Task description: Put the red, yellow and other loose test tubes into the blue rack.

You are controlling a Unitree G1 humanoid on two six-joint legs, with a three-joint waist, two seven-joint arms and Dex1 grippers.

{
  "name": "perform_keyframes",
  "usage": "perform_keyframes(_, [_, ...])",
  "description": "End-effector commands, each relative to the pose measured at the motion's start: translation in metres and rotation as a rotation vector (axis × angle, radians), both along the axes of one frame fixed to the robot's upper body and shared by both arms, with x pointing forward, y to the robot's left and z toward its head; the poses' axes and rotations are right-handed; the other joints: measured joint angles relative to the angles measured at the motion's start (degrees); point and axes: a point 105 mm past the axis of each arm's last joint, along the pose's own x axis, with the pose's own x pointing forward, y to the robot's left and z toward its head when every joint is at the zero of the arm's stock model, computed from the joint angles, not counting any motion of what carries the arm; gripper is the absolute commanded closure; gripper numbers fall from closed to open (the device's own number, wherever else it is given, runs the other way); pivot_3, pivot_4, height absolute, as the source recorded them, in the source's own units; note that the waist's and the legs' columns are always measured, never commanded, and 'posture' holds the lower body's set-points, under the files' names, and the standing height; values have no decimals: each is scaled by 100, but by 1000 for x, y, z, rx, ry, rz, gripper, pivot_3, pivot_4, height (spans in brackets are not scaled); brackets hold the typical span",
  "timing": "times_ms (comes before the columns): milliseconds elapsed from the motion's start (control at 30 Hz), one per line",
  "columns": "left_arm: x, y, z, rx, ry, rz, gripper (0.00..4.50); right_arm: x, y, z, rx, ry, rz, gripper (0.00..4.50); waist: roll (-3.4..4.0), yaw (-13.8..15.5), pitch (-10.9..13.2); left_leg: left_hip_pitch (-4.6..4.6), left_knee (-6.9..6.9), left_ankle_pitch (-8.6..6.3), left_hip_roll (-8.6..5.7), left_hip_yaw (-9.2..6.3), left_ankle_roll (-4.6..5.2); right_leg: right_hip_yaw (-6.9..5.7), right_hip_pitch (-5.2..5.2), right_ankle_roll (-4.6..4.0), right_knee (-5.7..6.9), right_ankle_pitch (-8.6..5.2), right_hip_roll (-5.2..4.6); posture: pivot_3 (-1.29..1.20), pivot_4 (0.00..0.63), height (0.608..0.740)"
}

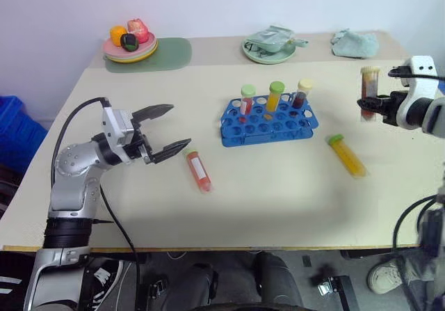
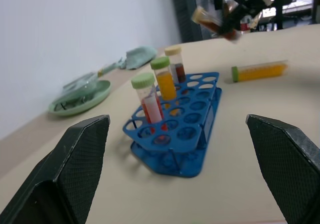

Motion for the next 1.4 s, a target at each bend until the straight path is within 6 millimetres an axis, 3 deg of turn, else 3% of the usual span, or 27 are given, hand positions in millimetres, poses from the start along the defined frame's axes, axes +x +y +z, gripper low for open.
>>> perform_keyframes(33, [1, 7, 15, 3, -56, 4, 0, -14, 17, 34, 33, -326, 48, 3264, 0, 2, 0, 0, 1, 0, 0, -3, 0, 0, 2, 1, 0, 1, -1, 0, 150, 740])
perform_keyframes(200, [6, 10, 22, 11, -64, 16, 0, -34, 68, 25, 108, -572, 84, 3264, 1, -24, 0, 4, 2, 0, 0, -1, 0, 2, 0, 2, 7, 2, 2, 0, 150, 740])
perform_keyframes(267, [8, 12, 22, 16, -63, 17, 0, -36, 85, 21, 183, -619, 111, 3264, 4, -55, 1, 8, 3, 0, 0, 0, 0, 4, 1, 2, 9, 2, 3, 0, 150, 740])
perform_keyframes(400, [13, 17, 19, 35, -50, 22, 0, -31, 106, 12, 162, -679, 129, 3264, 5, -82, 0, 13, 3, 0, -2, 2, 0, 8, 2, 1, 11, 3, 5, 0, 150, 740])
perform_keyframes(533, [16, 15, 19, 35, -44, 21, 0, -14, 114, -11, 163, -690, 151, 3264, 4, -79, -1, 15, 4, 0, -3, 0, 0, 7, 7, 1, 10, 3, 5, 0, 150, 740])
perform_keyframes(600, [16, 15, 20, 40, -42, 17, 0, -6, 117, -18, 79, -699, 142, 3264, 4, -87, 0, 15, 5, 0, -3, 0, 0, 6, 7, 0, 10, 4, 5, 0, 150, 740])
perform_keyframes(700, [16, 17, 23, 43, -47, 21, 0, 4, 108, -25, 101, -695, 99, 3264, 5, -156, 0, 13, 4, 1, -3, -1, 0, 6, 2, 0, 11, 4, 5, 0, 150, 740])
perform_keyframes(1067, [-4, 23, 9, 57, 132, -36, 0, 17, 104, -46, 71, -667, 80, 3264, 7, -202, 1, 14, -6, 1, 1, -1, -1, 8, -3, 0, 11, 3, 10, 0, 150, 740])
perform_keyframes(1400, [-2, 22, 13, 52, 102, -18, 0, 23, 105, -57, 31, -642, 86, 3264, 6, -201, 1, 14, -4, 0, -1, 0, -1, 8, -2, 0, 10, 3, 9, 0, 150, 740])
